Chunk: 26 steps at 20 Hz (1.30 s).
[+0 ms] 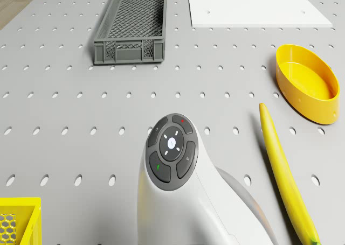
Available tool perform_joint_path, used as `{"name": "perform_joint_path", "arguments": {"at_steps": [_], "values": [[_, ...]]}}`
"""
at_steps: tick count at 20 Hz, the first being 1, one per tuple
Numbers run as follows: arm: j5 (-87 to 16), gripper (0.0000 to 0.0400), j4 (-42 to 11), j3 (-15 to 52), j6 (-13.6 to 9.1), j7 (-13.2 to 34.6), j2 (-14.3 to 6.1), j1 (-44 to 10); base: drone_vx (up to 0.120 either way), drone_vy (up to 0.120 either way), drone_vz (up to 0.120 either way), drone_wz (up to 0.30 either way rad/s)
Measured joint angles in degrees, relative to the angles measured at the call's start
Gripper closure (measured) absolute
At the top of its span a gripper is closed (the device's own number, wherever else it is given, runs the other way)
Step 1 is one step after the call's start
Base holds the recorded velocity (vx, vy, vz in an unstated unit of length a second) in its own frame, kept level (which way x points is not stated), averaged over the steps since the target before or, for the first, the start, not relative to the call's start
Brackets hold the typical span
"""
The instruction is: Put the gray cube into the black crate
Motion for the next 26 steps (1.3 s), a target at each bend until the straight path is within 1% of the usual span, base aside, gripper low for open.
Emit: {"name": "perform_joint_path", "arguments": {"at_steps": [3, 7, 12, 19, 21, 26], "values": [[-0.2, 0.0110, 0.1, -0.2, 0.0, 0.0, 0.1, -0.1, 0.000, 0.000, 0.000, 0.000], [-0.3, 0.0135, 0.2, -0.2, 0.0, 0.0, 0.2, -0.2, 0.000, 0.000, 0.000, 0.000], [-0.1, 0.0145, 0.2, -0.1, -0.1, 0.0, 0.2, -0.1, 0.000, 0.000, 0.000, 0.000], [4.0, 0.0149, -1.2, 4.3, -1.9, 0.1, 0.2, 0.6, 0.000, 0.000, 0.006, 0.000], [5.6, 0.0149, -1.6, 6.0, -2.6, 0.1, 0.2, 0.8, 0.000, 0.000, 0.120, 0.000], [8.3, 0.0150, -2.2, 8.8, -3.4, 0.3, 0.1, 0.9, 0.112, 0.120, 0.120, 0.000]]}}
